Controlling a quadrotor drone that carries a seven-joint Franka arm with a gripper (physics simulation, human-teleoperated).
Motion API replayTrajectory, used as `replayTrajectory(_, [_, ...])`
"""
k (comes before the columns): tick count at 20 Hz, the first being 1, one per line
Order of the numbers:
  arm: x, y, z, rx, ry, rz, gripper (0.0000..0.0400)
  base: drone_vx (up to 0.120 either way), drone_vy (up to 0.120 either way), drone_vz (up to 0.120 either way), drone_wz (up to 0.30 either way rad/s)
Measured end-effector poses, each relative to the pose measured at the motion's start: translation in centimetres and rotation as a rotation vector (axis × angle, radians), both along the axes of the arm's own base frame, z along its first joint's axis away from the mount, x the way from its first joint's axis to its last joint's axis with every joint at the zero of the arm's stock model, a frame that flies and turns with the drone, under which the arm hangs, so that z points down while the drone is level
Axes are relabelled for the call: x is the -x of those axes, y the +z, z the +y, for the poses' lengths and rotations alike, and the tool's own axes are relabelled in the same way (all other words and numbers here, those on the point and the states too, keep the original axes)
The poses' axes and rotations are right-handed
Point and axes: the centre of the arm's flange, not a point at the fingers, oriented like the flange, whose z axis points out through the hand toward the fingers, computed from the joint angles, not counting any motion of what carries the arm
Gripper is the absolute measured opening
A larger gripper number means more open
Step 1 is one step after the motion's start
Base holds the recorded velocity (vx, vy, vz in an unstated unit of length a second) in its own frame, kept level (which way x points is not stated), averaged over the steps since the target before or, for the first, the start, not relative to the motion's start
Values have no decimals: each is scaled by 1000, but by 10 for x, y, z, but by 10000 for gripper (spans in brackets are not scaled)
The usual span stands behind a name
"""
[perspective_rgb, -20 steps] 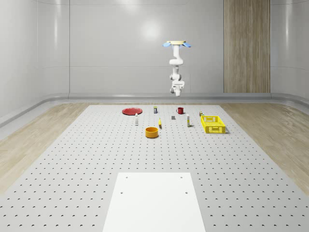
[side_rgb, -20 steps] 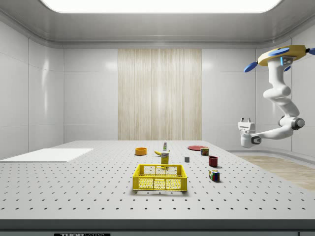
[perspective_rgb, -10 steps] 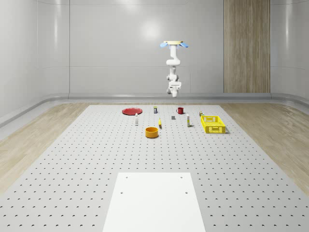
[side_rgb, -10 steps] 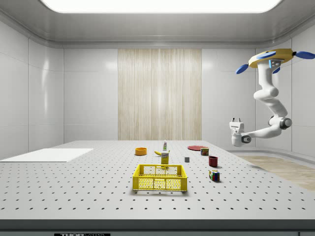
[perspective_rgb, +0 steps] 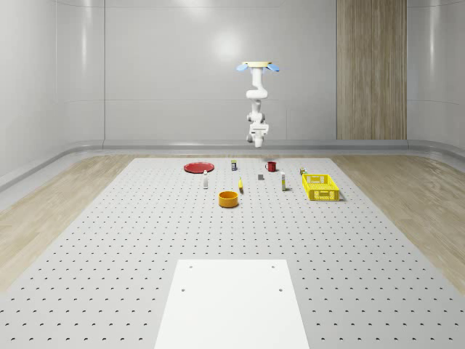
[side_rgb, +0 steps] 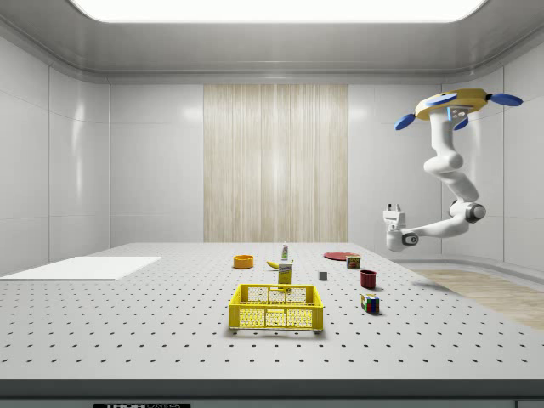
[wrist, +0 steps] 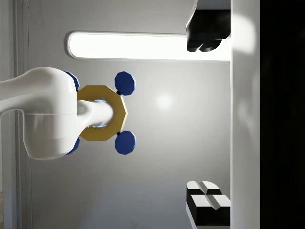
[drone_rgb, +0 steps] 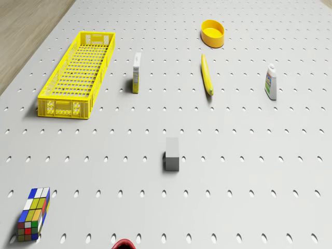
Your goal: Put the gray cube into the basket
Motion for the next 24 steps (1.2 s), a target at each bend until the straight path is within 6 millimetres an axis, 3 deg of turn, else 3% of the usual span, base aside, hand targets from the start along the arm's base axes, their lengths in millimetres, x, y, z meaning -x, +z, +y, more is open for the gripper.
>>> replayTrajectory(9, [1,0,6,61,-2,-7,400,120,0,0,0])
replayTrajectory(15, [1,-2,20,199,-5,-11,400,120,0,0,0])
replayTrajectory(20, [1,-12,45,478,-12,-14,400,120,0,-24,0])
replayTrajectory(24, [0,-40,78,908,-23,-15,400,120,0,-120,0])
